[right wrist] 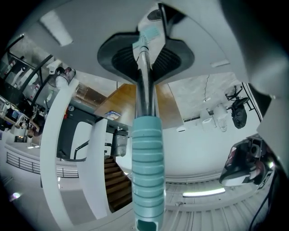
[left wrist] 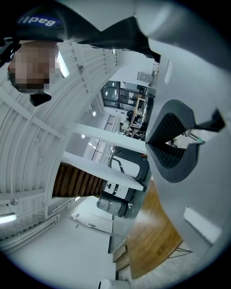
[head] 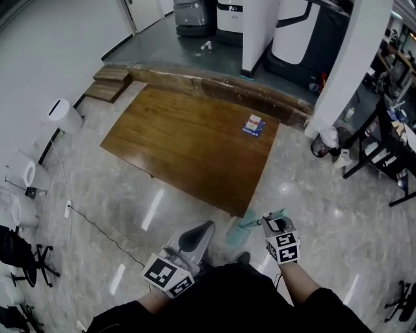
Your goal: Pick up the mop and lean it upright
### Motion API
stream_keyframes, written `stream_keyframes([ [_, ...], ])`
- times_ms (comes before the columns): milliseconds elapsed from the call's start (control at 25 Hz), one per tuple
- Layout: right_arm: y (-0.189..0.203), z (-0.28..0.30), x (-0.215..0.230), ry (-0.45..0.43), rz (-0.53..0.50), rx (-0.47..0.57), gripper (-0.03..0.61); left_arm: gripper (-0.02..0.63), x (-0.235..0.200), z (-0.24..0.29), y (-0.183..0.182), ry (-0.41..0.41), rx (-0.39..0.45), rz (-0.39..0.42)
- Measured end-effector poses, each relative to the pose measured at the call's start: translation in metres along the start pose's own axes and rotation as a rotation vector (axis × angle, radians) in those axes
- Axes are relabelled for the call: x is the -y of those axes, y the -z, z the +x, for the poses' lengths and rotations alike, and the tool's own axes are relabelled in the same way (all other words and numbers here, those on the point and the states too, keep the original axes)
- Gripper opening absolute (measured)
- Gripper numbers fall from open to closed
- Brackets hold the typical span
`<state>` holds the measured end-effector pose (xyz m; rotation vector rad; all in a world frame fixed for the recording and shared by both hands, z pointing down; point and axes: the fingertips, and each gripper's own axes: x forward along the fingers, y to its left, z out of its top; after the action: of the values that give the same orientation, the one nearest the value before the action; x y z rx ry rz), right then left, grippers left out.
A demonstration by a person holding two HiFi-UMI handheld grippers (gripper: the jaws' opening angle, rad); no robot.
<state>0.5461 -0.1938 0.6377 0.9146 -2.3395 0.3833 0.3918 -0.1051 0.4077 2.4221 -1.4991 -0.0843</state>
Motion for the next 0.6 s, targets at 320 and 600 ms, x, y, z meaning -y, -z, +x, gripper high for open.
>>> stream_keyframes([
  [320,-0.012,-0.011,-0.048,-0.088,-0.028,0.007,0.104,0.009,0.000,-0.018,0.008,-0.029,-0.007,-0.033],
  [600,-0.014,-0.013,-0.072,-0.024,0.001,0.001,0.104,0.010,-0.014,-0.037,0.001,0.054,0.011,-0.033],
])
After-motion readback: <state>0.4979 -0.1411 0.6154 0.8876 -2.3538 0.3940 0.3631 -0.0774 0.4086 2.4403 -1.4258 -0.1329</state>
